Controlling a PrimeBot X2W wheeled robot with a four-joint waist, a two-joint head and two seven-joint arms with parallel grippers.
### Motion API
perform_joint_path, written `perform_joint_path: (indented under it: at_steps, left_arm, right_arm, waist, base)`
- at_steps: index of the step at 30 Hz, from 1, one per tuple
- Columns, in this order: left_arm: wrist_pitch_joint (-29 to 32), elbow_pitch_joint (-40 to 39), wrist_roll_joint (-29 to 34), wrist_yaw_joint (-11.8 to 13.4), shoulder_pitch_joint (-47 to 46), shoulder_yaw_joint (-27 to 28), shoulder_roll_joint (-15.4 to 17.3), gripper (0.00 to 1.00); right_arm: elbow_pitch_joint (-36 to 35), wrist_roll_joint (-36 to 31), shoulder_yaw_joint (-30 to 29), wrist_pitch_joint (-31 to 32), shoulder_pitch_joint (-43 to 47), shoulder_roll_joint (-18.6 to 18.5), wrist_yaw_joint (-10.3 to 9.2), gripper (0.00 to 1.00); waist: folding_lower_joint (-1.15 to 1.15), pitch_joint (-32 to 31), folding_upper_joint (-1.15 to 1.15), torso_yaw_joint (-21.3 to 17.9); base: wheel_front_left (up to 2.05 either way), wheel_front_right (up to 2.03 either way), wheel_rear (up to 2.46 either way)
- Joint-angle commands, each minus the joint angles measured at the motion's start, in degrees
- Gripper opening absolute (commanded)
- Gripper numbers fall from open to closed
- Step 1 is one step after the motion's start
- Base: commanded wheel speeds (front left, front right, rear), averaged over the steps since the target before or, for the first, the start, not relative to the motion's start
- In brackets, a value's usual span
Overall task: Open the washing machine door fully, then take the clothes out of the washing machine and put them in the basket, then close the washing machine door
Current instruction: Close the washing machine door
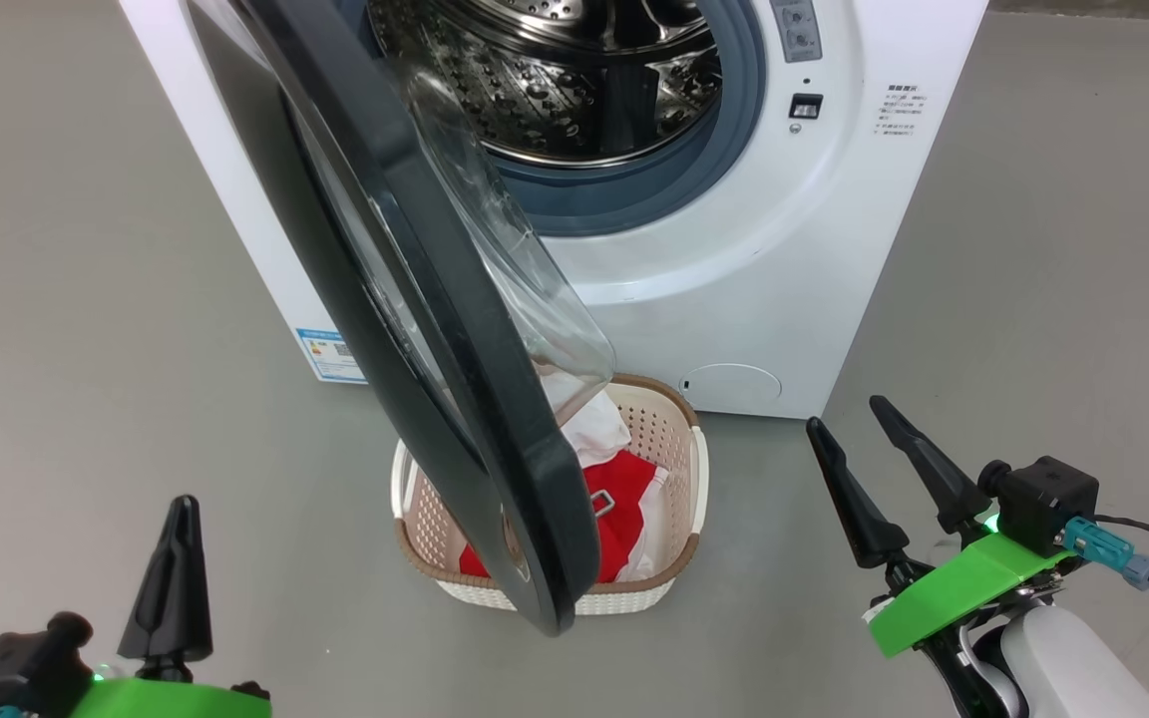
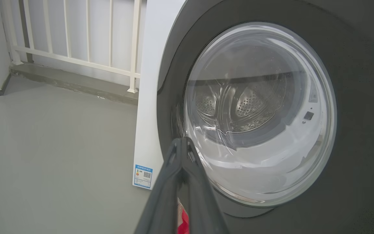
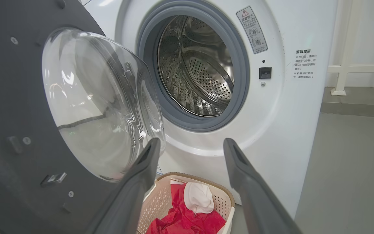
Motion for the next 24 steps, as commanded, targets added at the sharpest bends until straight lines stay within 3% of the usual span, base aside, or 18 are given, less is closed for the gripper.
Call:
perform_joint_path:
  at_steps: [1,9,19,24]
  left_arm:
    - [-0.1,-2.0,-0.1,-0.5,-1.4,2.0,1.6,0.00]
    - [4.0,-5.9,-4.5,-1.4,-2.1,1.9,2.0,0.00]
    - [16.5,-15.4,-20.3,-2.3,-5.2,2.6,1.3,0.00]
    - [25.7,-20.3,-29.9,0.0,-8.8,3.0,1.1,0.00]
  right_arm:
    - [-1.3,0.4,1.3,-0.3,-0.3,-0.3,0.09,1.00]
    - [-1.4,0.4,1.1,-0.3,-0.2,-0.2,0.09,1.00]
    - [-1.5,0.2,0.3,-0.3,0.1,-0.2,0.09,1.00]
    - [-1.5,0.2,0.3,-0.3,-0.1,0.0,0.09,1.00]
  waist:
    - [0.00,0.0,0.00,0.0]
    - [0.00,0.1,0.00,-0.1]
    - [0.00,0.0,0.00,0.1]
    - [0.00,-0.3,0.00,0.0]
  base:
    - [0.00,0.00,0.00]
    - [0.00,0.00,0.00]
    - [0.00,0.00,0.00]
    - [0.00,0.00,0.00]
